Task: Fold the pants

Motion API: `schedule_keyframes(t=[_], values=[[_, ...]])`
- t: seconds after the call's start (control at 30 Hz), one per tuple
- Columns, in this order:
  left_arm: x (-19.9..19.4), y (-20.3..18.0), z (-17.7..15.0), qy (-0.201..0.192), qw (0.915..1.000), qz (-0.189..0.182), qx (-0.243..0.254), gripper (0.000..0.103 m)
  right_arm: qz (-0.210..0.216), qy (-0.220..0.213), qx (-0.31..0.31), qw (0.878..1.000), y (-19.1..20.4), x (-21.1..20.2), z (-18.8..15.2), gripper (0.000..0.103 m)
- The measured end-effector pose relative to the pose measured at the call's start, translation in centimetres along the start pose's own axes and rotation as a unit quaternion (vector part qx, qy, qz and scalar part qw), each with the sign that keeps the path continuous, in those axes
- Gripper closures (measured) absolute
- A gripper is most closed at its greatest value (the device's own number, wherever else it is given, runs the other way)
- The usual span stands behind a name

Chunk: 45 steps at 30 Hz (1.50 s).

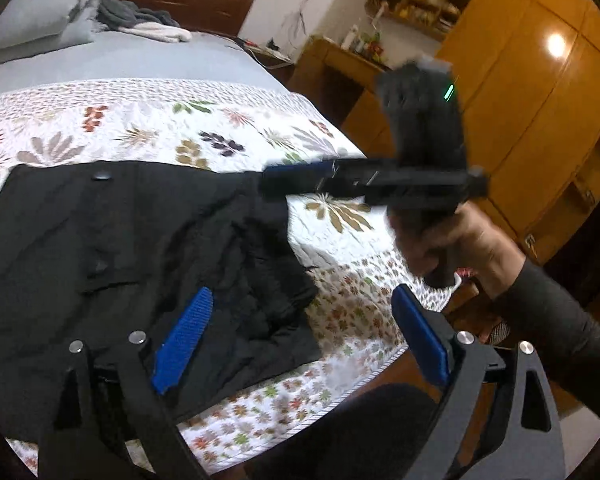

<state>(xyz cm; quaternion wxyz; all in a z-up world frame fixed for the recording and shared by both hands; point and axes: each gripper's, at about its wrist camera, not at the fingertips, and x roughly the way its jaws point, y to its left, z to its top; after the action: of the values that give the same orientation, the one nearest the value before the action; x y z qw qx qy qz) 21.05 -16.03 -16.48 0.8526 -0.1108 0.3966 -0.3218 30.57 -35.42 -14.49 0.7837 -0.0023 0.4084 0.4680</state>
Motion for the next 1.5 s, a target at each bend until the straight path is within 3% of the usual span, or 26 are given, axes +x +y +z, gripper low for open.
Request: schedule_keyframes(t=[0.13,0.23,0.33,0.43,0.53,0.63,0.73,0.9,0.97,1.03,1.1,1.23,1.3,1.4,1.47,1.5], values=[[-1.3,2.1,-0.4,-0.001,0.9997,0.021,-0.014,0.011,-0.029,0.037,0.032,0.998,-2.3,3.0,-1.6,0.062],[-2.8,4.6,-0.6,-0.008,0.9981,0.01,-0.06,0.011,-0.041,0.036,0.058,0.997,-2.8,3.0,-2.7,0.061],[-4.8,7.1,-0.6,-0.031,0.9941,-0.004,-0.104,0.011,-0.062,-0.002,0.061,0.996,-1.2,0.6,-2.6,0.059],[-6.8,9.4,-0.4,-0.05,0.9885,-0.01,-0.143,0.011,-0.053,-0.041,0.059,0.996,2.3,-1.6,-3.1,0.059],[-8.3,11.2,-0.4,-0.053,0.9849,-0.007,-0.165,0.01,-0.022,-0.04,0.043,0.998,6.5,-1.2,-4.2,0.059],[-9.3,13.1,-0.6,-0.042,0.9819,-0.008,-0.184,0.009,-0.032,-0.015,0.051,0.998,7.6,0.2,-5.6,0.059],[-10.0,15.0,-1.4,-0.025,0.9768,-0.015,-0.212,0.009,-0.071,0.015,0.067,0.995,6.6,2.0,-7.5,0.064],[-11.3,19.4,-2.8,-0.02,0.9604,-0.042,-0.275,0.009,-0.085,0.022,0.091,0.992,6.0,2.3,-8.1,0.066],[-11.8,21.0,-3.1,-0.022,0.9535,-0.053,-0.296,0.008,-0.083,0.016,0.108,0.991,6.1,1.4,-7.7,0.063],[-12.0,22.8,-3.0,-0.014,0.9479,-0.06,-0.312,0.008,-0.08,-0.012,0.12,0.989,6.3,-0.1,-6.4,0.054],[-11.5,24.3,-2.3,0.003,0.9467,-0.075,-0.313,0.008,-0.081,-0.033,0.138,0.987,5.5,-0.8,-5.1,0.049],[-9.4,26.1,-0.6,0.043,0.947,-0.092,-0.305,0.008,-0.061,-0.057,0.214,0.973,1.4,0.4,-2.7,0.049],[-8.0,27.1,-0.1,0.073,0.9446,-0.101,-0.304,0.008,-0.068,-0.047,0.238,0.968,-0.4,1.8,-2.2,0.05],[-6.5,28.4,0.4,0.093,0.9447,-0.096,-0.299,0.008,-0.097,0.0,0.268,0.959,-3.1,4.0,-2.7,0.054],[-6.2,29.2,0.7,0.092,0.9424,-0.11,-0.302,0.008,-0.079,-0.007,0.285,0.955,-3.8,3.0,-3.0,0.048],[-6.1,29.6,0.9,0.091,0.9409,-0.124,-0.301,0.008,-0.064,-0.021,0.301,0.951,-4.2,1.9,-3.4,0.032]])
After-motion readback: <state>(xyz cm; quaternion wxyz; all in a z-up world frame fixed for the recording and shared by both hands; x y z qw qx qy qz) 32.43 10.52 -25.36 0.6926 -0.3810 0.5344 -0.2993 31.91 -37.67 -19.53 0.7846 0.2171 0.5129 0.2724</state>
